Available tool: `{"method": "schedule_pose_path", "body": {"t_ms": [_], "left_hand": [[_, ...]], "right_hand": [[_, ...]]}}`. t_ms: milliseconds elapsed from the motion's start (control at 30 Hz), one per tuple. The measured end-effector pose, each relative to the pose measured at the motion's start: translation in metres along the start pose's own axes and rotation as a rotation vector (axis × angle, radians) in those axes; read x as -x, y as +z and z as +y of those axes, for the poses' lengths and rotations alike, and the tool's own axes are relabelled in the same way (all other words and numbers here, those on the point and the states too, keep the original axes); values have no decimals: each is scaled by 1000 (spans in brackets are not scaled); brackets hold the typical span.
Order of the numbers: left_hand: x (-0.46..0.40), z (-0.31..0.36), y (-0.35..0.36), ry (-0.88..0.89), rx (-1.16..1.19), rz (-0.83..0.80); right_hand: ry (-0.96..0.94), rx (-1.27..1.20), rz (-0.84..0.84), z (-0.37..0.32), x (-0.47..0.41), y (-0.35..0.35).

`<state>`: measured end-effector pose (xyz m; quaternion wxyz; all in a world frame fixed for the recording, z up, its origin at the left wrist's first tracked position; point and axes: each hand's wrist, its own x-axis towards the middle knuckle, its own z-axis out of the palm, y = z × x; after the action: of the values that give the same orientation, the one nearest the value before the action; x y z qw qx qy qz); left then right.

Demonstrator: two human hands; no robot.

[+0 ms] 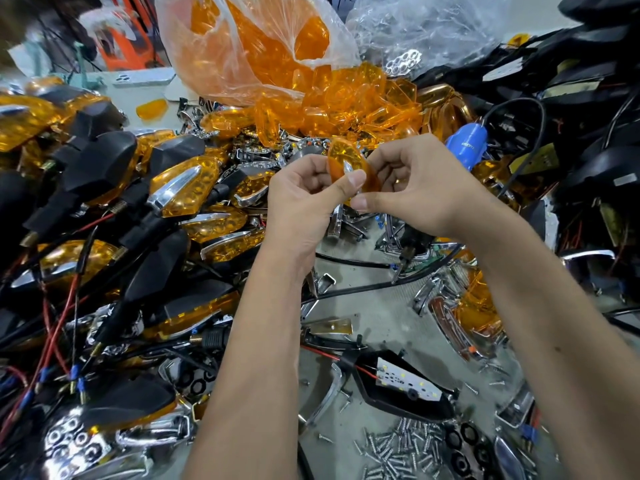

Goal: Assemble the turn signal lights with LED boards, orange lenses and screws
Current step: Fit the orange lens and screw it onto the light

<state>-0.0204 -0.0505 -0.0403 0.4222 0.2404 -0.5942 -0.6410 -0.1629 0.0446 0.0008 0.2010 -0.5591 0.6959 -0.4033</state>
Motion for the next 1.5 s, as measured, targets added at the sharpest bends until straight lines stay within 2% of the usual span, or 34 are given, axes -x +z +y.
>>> {"method": "schedule_pose_path", "body": {"t_ms": [233,500,667,800,933,1000,1067,1133,1200,1333,1500], "left_hand": [[0,-3,3,-12,-74,-5],[-3,0,-1,18,-46,-23],[-1,3,-1,-5,-164,-51],[2,12,-2,-170,-32,-103],[3,11,-3,-158,-84,-91],[3,11,-5,-146,-72,-66],[3,11,-7,-125,-86,-32],[2,10,-9,-106,-128,21],[2,8,-10,-97,-157,55],[0,7,-8,-97,-195,55],[1,7,-6,-128,-230,52]], "right_hand": [[22,-31,-32,4,0,4],[-16,-117,29,0,1,5],[-30,77,46,-1,0,-11],[-58,280,17,-9,-2,-8],[-94,209,-129,-15,-1,-7],[-110,115,-96,-12,2,-15],[-110,73,16,-7,3,-23],[-65,124,123,2,2,-27],[-10,245,158,13,0,-29],[67,489,30,23,2,-30],[143,531,-57,22,2,-39]]}}
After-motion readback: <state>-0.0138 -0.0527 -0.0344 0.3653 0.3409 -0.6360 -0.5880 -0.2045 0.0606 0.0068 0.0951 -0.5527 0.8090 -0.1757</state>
